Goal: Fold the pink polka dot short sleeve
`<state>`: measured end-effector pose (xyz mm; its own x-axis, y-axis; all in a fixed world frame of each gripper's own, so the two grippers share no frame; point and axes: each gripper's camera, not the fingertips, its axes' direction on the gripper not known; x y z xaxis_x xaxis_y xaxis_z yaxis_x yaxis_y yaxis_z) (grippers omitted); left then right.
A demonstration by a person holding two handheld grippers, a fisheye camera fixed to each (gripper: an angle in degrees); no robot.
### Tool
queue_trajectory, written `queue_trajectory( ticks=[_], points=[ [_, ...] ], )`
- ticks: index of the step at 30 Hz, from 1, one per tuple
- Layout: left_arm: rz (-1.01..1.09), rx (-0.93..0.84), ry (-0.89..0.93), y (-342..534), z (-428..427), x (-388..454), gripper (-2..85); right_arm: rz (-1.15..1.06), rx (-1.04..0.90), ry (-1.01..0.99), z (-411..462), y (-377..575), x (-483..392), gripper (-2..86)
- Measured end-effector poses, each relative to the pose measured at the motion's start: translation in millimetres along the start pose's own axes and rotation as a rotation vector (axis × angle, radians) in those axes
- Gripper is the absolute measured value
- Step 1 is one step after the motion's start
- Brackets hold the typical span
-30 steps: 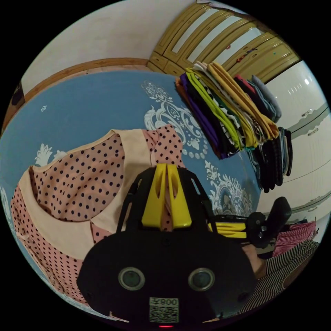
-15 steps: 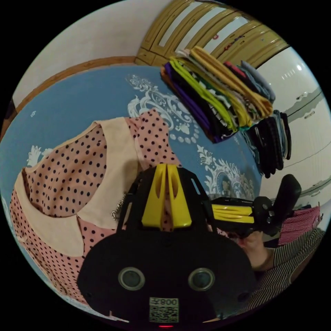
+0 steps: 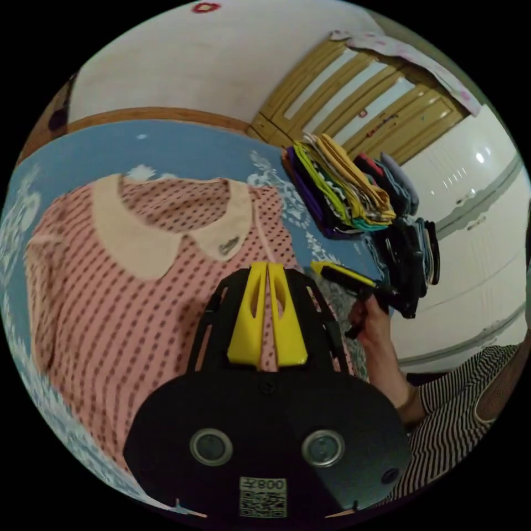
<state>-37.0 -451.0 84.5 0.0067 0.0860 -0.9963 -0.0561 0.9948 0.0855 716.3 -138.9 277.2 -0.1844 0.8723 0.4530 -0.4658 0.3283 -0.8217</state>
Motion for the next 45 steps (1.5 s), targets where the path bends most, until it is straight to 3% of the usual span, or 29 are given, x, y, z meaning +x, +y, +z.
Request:
queue_trajectory(
  ticks=[7, 15, 20, 28, 37, 45],
  points=[
    [-0.377, 0.096, -0.197, 122, -164, -72, 3.5, -0.028, 0.036, 0.068, 34, 11, -13, 0.4],
    [-0.572, 0.172, -0.221, 158, -243, -129, 7.9, -0.276, -0.038, -0.180, 106, -38, -119, 3.2],
    [-0.585, 0.176, -0.226, 165, -268, -142, 7.6, -0.466, -0.118, -0.205, 193, -76, -219, 5.7],
    [-0.561, 0.250, -0.159, 206, -300, -127, 4.0, -0.709, -0.304, -0.067, 385, -135, -363, 6.8],
    [-0.532, 0.286, -0.207, 242, -318, -91, 1.6, -0.713, -0.370, 0.049, 524, -161, -410, 5.7],
    [-0.436, 0.238, -0.300, 257, -321, -46, 1.3, -0.715, -0.363, 0.074, 572, -181, -413, 2.1]
  ],
)
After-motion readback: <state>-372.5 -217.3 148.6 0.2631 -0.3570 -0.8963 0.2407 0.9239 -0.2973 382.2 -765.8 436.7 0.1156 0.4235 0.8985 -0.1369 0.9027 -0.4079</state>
